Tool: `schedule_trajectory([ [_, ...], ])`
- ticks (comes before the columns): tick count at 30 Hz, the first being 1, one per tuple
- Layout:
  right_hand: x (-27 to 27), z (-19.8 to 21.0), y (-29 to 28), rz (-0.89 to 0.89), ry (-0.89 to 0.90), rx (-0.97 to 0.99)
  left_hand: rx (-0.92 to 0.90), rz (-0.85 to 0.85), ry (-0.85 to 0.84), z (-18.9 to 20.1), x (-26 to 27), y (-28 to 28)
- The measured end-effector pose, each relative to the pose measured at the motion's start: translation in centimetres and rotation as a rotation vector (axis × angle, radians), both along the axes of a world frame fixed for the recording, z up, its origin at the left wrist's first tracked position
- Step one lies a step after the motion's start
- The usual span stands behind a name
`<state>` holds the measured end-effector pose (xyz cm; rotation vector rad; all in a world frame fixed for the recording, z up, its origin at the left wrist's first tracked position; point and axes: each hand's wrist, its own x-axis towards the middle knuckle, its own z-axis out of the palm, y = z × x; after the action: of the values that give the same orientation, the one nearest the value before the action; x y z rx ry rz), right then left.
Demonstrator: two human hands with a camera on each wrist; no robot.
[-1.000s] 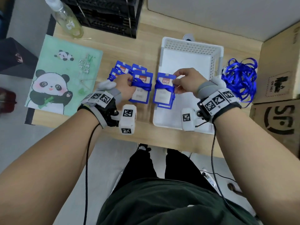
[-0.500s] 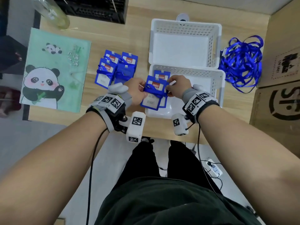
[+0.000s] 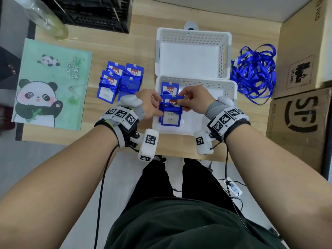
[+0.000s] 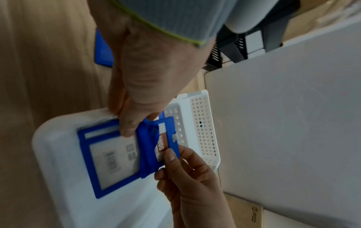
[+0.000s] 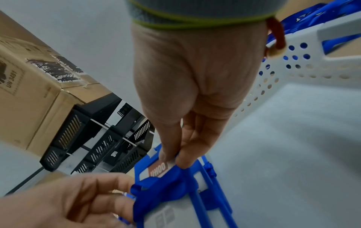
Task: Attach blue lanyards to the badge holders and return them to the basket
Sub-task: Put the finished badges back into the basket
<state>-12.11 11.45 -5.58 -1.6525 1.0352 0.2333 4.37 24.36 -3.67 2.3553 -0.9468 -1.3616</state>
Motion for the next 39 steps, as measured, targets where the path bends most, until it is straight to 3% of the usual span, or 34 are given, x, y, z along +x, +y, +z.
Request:
schedule_trajectory([
  [3,-0.3,-1.1,0.7,-0.011,0.036,-0.029,-0.038,0.061,-0.17,-0.3,0.7,0.0],
  [5,-0.2,-1.7,1.3,-0.011,0.059,-0.025,-0.021,0.088,-0.195,-0.7,1.0,0.1],
  [12,0.8,-3.0,2.8,0.03,0.131,-0.071,0.002,0.127,-0.067,-2.1,0.8,0.0],
  [20,1.8,-1.6,1.2,0.145,0.227,-0.11,0.019,0.079,-0.092,-2.4,2.3,0.1],
  [28,11.2,3.8,0.0,0.031,0.052,-0.236,-0.025,0.394,-0.286,-2.7,9.8,1.7],
  [32,17.0,3.0,2.2,0.188,0.184,-0.309,0.006,0.562,-0.34,-3.5,13.2,2.7],
  [35,19.4,1.2,3.1,0.235,0.341,-0.293,0.031,0.589,-0.348,-4.4,15.4,2.8],
  [39,20.4,-1.0,3.5,0.314,0.447,-0.177,0.055,0.465,-0.208,-5.4,16.8,3.2],
])
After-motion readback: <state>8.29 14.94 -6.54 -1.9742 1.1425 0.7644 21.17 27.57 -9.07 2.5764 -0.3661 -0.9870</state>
